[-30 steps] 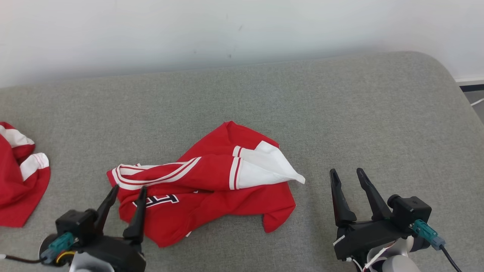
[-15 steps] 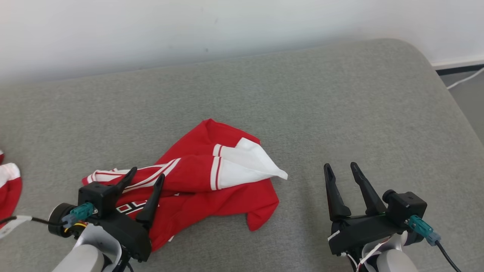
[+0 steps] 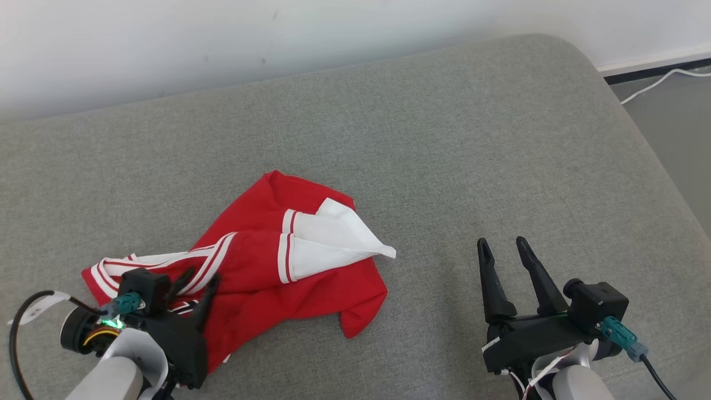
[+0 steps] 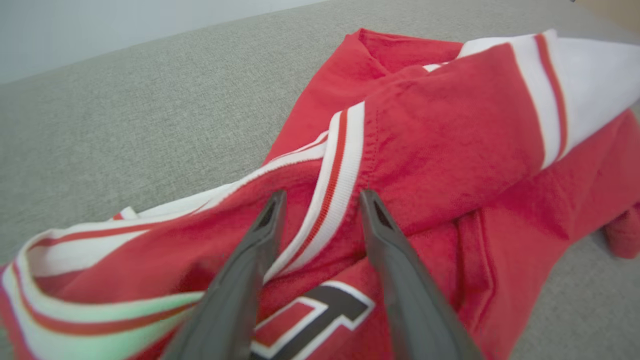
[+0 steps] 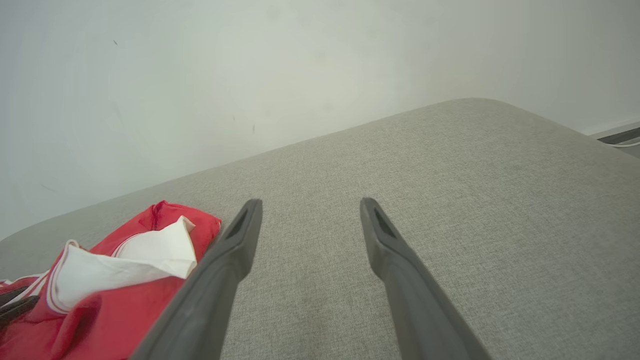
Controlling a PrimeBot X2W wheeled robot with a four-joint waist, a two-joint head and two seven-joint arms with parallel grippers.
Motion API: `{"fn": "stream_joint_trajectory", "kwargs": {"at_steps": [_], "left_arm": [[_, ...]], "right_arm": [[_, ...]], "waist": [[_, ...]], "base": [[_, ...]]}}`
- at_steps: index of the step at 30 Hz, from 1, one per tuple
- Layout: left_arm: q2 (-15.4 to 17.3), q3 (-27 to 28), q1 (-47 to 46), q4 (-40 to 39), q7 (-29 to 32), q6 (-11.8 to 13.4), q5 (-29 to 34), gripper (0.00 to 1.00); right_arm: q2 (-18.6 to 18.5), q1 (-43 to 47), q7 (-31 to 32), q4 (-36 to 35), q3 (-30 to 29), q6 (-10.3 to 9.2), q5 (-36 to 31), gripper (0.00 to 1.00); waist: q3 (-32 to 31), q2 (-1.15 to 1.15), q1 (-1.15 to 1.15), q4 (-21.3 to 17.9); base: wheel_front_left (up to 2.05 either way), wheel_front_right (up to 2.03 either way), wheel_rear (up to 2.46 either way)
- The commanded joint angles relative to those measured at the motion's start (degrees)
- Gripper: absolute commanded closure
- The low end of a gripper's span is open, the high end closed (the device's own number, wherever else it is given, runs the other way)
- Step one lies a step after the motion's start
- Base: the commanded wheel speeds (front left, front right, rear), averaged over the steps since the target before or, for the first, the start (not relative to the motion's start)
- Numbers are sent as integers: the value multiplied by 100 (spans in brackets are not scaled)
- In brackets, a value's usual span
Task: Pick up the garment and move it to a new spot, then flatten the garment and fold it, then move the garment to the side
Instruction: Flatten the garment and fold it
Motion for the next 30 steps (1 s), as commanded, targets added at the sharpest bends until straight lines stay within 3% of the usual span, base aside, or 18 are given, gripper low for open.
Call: {"fn": "stream_joint_trajectory", "kwargs": {"at_steps": [1, 6, 14, 22, 30], "left_arm": [[14, -17, -54, 64, -48, -32, 64, 100], [-87, -51, -206, 108, -132, -101, 52, 100], [33, 170, -610, -392, -199, -90, -17, 100], [505, 620, -1069, -703, 80, -110, -260, 100], [765, 1046, -1536, -133, 160, -348, -668, 100]], "right_arm": [[-8, -34, -39, 11, -2, 2, -13, 0], [-8, 13, -22, 6, -8, 2, -43, 0], [-8, 94, 16, 12, -12, 2, -53, 0], [-9, 48, 15, -4, 52, 2, 1, 0], [-9, -73, -81, 58, 86, 2, 86, 0]], "waist": [[-21, -1, -1, 32], [-94, -1, -1, 153], [-240, -1, -1, 325], [-254, -1, -1, 335], [-42, -1, -1, 138]], "base": [[0, 0, 0], [0, 0, 0], [0, 0, 0], [0, 0, 0], [0, 0, 0]]}}
